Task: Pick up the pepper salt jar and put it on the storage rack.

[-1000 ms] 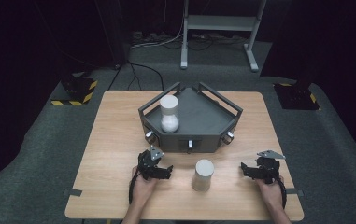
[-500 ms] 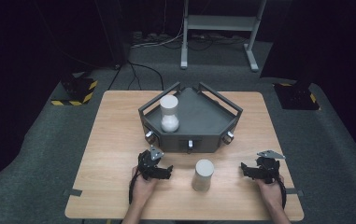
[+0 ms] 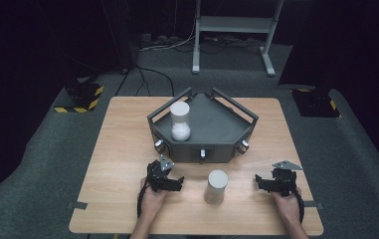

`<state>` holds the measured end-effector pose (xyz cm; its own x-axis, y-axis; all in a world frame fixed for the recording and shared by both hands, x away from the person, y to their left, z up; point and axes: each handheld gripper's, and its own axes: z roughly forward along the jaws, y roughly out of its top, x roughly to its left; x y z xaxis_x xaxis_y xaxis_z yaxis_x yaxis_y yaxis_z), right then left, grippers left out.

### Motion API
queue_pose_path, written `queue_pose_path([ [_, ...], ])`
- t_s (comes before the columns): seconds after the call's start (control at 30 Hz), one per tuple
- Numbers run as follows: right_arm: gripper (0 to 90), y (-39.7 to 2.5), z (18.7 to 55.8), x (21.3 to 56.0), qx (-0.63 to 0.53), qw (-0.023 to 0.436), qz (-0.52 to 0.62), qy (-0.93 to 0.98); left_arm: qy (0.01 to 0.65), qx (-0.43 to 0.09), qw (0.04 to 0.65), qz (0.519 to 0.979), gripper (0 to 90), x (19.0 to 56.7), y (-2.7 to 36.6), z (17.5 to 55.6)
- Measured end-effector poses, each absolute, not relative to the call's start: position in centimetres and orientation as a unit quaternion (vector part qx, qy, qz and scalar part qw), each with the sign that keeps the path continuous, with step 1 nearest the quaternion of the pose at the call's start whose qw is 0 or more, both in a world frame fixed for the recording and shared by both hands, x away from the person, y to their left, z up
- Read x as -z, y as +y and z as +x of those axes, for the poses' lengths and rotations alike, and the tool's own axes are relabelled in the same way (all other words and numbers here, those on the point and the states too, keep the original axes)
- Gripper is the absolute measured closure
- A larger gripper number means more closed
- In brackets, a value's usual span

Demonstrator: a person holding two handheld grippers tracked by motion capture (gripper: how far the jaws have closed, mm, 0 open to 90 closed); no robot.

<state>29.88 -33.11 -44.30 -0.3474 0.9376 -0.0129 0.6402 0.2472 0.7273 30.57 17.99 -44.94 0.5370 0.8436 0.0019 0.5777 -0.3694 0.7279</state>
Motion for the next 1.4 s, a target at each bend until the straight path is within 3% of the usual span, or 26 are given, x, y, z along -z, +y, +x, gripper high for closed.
queue_pose_path([
  [0.47, 5.2, -34.2, 29.0, 44.0, -0.35, 0.208, 0.489, 0.772, 0.442, -0.191, 0.348, 0.805, 6.8, 44.9, 18.0, 30.6],
  [1.4, 5.9, -34.3, 27.7, 43.0, -0.42, 0.116, 0.38, 0.816, 0.442, -0.191, 0.347, 0.805, 6.8, 44.9, 18.0, 30.6],
])
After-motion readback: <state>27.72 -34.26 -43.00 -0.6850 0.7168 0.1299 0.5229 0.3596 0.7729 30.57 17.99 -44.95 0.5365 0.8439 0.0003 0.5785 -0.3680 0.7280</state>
